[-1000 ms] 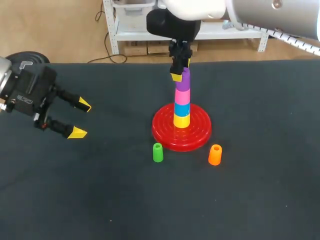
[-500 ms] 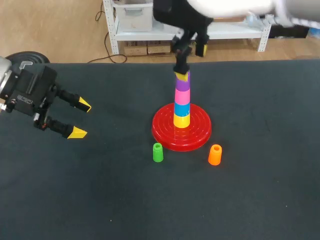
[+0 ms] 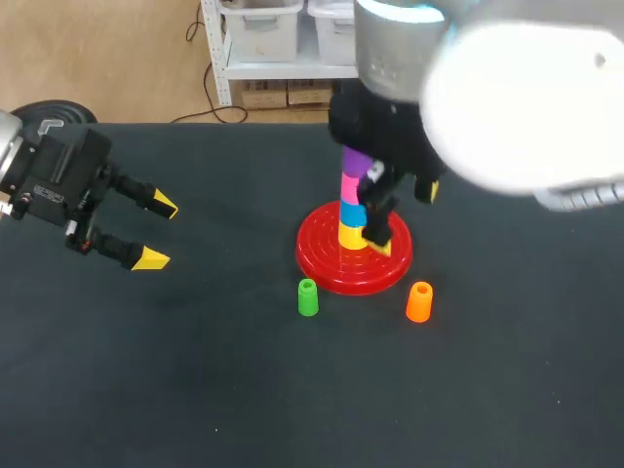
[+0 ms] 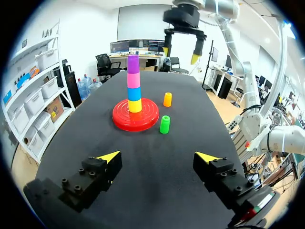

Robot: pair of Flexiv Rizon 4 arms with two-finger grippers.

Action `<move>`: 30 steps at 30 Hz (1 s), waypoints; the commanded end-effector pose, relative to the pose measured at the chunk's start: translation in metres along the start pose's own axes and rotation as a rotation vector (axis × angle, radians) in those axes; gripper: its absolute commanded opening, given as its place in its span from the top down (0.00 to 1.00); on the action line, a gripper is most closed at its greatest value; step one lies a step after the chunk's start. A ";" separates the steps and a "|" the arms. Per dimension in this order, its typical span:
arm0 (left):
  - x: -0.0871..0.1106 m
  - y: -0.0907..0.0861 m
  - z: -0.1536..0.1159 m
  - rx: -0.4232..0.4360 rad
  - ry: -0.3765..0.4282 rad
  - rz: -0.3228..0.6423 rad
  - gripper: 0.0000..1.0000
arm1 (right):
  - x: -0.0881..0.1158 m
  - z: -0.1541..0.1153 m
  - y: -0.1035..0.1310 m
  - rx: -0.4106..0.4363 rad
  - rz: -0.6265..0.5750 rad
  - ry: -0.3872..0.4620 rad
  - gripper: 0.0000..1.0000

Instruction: Pick up and stack the cylinders on the red base in this order: pink,purple,orange,green

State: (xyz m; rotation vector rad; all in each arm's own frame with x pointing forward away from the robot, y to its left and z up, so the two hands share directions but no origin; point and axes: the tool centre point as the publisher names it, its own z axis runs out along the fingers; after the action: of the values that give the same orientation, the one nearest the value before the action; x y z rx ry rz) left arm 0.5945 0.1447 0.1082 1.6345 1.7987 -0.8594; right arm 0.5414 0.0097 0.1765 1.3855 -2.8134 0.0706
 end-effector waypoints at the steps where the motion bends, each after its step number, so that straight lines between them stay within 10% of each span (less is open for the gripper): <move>1: 0.001 0.000 0.000 -0.001 -0.003 0.003 0.00 | 0.011 0.018 0.005 0.023 0.024 -0.191 0.00; 30: 0.001 0.000 0.000 -0.001 -0.003 0.003 0.00 | 0.009 0.114 -0.010 -0.101 0.080 -0.120 0.00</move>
State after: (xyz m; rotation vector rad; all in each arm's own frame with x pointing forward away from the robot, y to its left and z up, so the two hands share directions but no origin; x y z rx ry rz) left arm 0.5945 0.1447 0.1082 1.6345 1.7987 -0.8594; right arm 0.5407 -0.0112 0.0693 1.3034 -2.9274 -0.1613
